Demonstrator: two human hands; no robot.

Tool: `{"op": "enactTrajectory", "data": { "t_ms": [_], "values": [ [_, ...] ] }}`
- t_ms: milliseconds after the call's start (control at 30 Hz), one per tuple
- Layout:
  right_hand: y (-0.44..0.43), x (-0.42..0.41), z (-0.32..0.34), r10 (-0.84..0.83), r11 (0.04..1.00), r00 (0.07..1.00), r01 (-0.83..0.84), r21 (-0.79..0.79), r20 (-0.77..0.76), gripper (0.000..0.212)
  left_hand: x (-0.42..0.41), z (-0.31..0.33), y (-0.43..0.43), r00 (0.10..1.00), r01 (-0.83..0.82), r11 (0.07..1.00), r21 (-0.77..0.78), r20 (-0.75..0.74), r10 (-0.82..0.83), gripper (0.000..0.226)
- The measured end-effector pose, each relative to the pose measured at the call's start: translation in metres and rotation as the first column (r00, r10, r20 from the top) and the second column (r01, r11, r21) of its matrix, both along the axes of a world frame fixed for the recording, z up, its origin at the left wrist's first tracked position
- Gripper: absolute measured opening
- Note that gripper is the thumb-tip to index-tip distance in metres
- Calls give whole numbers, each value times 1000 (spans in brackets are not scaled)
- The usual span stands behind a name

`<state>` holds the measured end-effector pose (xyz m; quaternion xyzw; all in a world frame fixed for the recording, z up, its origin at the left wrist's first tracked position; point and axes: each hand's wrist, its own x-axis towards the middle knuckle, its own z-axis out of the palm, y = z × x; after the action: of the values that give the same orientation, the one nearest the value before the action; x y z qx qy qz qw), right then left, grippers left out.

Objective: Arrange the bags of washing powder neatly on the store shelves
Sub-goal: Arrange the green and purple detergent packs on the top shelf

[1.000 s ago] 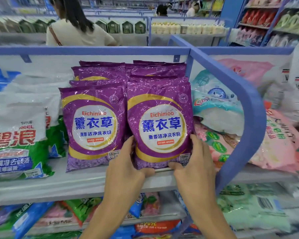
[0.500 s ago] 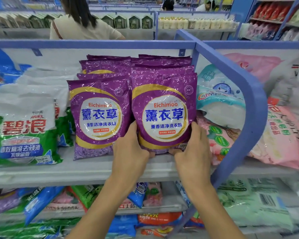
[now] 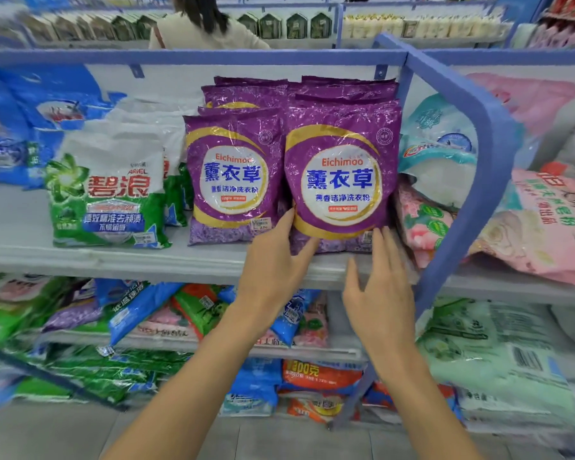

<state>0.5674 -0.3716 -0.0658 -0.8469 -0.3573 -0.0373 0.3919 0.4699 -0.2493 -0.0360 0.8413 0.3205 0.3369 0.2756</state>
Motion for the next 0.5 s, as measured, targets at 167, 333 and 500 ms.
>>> {"op": "enactTrajectory", "data": {
  "t_ms": [167,333,500],
  "values": [
    [-5,-24,-10,-5,998,997,9,-55,71,60,-48,-24,-4,984,62,986,157,-173,-35,50],
    [6,-85,-30,78,995,981,-65,-78,177,57,-123,-55,6,983,49,938,342,-183,16,49],
    [32,-170,-56,190,978,973,-175,-115,132,55,-238,-82,24,968,-55,952,302,-219,126,48]
  ]
}}
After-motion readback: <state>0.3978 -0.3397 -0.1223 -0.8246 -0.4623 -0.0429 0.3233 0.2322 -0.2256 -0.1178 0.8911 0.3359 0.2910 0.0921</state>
